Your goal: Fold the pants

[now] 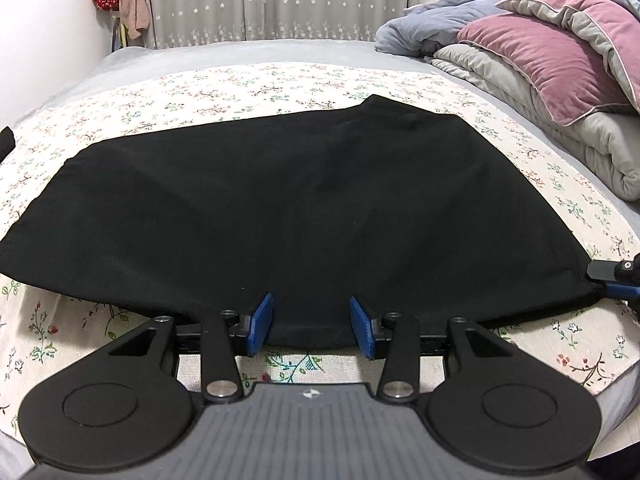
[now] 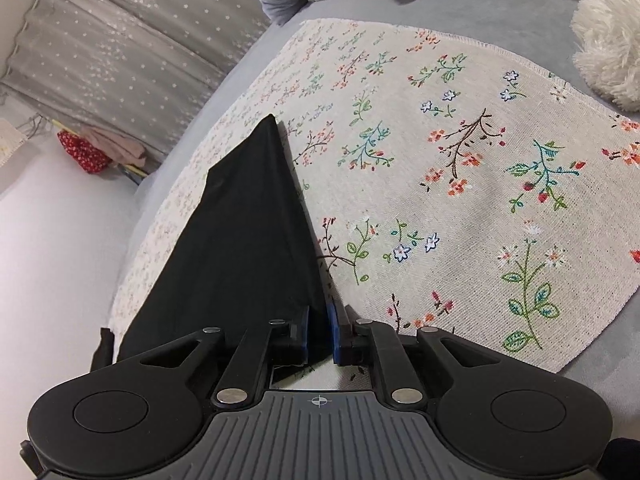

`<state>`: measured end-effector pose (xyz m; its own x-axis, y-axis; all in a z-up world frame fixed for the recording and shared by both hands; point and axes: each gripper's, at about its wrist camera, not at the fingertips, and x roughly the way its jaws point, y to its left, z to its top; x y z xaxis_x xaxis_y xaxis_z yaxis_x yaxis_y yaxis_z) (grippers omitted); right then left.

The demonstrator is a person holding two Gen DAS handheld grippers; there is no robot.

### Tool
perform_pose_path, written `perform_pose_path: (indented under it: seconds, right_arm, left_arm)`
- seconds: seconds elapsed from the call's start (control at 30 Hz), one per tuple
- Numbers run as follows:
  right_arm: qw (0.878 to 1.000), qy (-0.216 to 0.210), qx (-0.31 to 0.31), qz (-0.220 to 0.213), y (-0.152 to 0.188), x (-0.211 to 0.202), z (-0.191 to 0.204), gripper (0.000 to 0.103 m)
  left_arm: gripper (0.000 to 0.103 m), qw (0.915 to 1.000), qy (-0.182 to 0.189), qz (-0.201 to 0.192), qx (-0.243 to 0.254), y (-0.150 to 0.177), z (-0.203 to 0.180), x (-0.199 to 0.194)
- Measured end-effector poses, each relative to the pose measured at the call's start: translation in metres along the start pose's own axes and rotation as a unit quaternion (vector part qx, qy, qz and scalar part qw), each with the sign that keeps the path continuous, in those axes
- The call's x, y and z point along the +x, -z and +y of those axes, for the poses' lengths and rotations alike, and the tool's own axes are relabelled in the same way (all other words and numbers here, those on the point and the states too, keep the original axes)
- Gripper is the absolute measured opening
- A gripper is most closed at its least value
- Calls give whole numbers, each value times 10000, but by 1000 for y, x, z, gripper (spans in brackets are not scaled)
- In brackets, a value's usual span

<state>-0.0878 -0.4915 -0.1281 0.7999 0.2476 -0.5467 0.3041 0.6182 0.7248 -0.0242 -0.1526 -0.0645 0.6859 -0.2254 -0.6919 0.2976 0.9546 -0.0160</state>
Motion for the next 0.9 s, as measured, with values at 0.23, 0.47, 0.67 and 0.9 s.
perform_pose_path:
  seconds: [0.23, 0.47, 0.67, 0.9]
  right_arm:
    - [9974, -607, 382, -30, 12, -12, -1, 40]
    - [9942, -597, 862, -218, 14, -8, -8, 40]
    - [9972, -288, 522, -448, 19, -1, 2, 38]
    - [9980, 272, -184, -545, 29, 4, 21, 3]
  left_arm:
    - [56, 10000, -2, -23, 17, 2, -1, 0]
    - [56, 10000, -2, -43, 26, 4, -1, 0]
    - [56, 10000, 49, -15, -18, 3, -1, 1]
    - [57, 9995, 210, 121, -189, -2, 6, 2]
